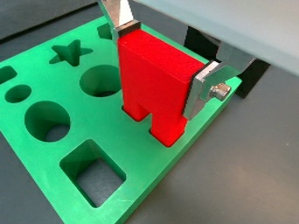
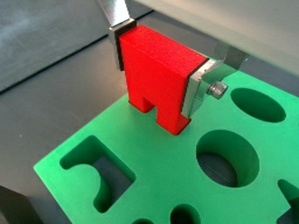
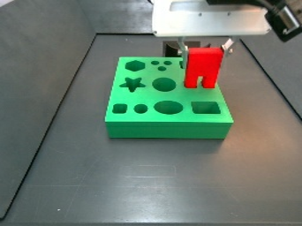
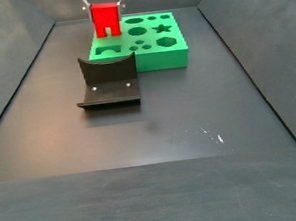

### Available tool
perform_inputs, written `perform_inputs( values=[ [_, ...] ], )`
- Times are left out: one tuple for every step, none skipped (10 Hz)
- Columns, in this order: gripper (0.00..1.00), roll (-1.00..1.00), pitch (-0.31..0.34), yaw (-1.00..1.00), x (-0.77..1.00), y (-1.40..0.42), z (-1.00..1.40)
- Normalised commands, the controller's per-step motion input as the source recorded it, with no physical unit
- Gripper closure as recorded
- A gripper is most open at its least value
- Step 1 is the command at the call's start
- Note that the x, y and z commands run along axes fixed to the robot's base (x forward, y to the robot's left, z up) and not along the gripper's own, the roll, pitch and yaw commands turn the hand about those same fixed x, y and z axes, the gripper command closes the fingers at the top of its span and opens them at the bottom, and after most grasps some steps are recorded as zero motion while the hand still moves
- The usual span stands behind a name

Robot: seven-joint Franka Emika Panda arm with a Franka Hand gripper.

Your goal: Insert the double-square object.

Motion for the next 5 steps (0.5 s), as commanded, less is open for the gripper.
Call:
perform_inputs(
  values=[
    [1.00,0.20,-0.067,0.00,0.00,0.00,-0.31],
    [1.00,0.16,-0.070,0.00,0.00,0.00,-0.32],
    [1.00,0.13,-0.083,0.00,0.00,0.00,-0.33],
    [1.00,-0.03,-0.064,0.00,0.00,0.00,-0.18],
    [1.00,0.00,0.020,0.00,0.02,0.00,0.00]
  ],
)
